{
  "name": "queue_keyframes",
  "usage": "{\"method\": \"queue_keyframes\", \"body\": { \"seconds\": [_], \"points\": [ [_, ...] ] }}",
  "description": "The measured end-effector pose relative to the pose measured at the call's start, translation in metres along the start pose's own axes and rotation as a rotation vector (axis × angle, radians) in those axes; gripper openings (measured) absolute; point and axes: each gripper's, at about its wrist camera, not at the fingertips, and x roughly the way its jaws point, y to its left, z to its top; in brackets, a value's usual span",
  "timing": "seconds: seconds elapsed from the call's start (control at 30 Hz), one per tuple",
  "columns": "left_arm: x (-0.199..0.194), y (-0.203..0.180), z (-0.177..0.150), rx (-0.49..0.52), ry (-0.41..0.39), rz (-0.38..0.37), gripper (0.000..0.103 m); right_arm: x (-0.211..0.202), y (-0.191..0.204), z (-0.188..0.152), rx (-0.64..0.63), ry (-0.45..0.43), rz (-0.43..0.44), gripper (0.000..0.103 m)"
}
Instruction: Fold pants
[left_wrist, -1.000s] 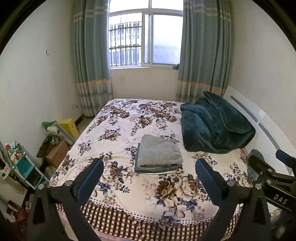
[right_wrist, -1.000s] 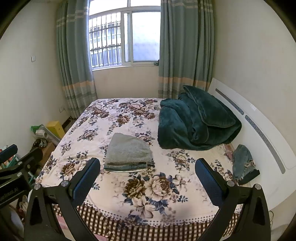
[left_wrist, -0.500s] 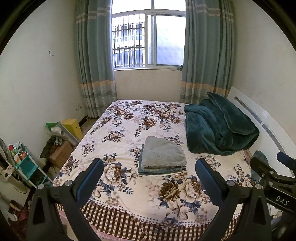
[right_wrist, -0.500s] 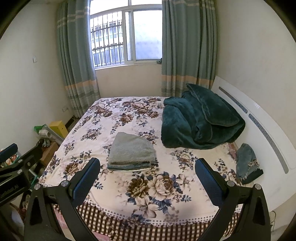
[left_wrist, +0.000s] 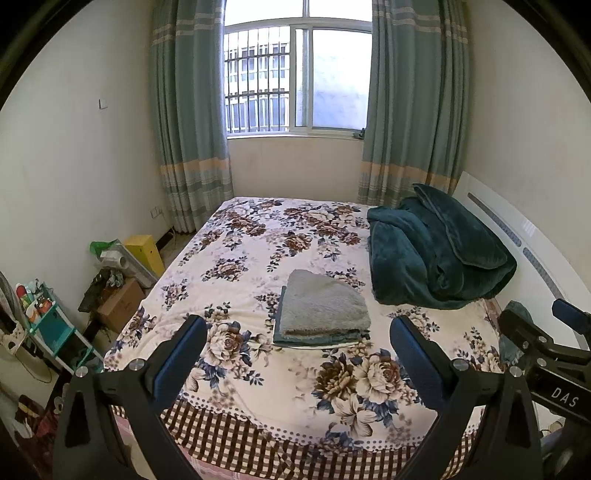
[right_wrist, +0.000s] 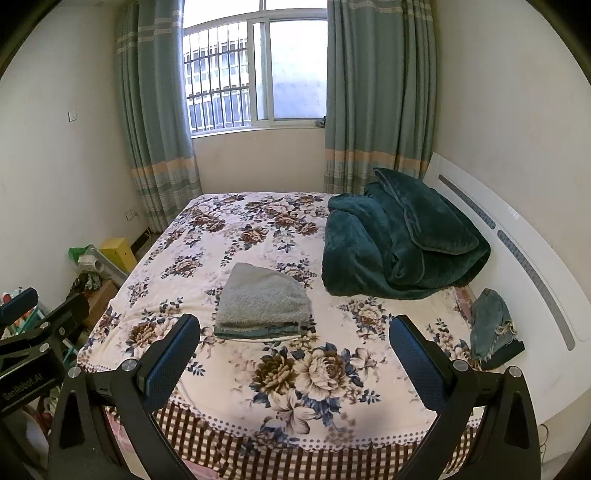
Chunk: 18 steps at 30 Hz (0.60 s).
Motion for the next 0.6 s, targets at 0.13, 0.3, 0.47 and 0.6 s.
{"method": "queue_keyframes", "body": {
  "seconds": [0.13,0.3,0.47,0.6],
  "points": [
    [-0.003,-0.001,-0.002,-0.005,-0.002,0.015,0.101,0.002,0.000,0.001,-0.003,0.004,0.007,0.103],
    [-0.010,-0.001,-0.007,-0.017,-0.004,0.039,0.101,0.005,-0.003,0.003,-0.007,0.012,0.023,0.103],
    [-0.011,0.000,-0.008,-0.028,0.001,0.052,0.101,0.005,-0.006,0.001,-0.006,0.015,0.030,0.103],
    [-0.014,0.001,-0.009,-0.033,0.000,0.058,0.101,0.005,-0.005,-0.001,-0.007,0.015,0.031,0.103]
  ]
}}
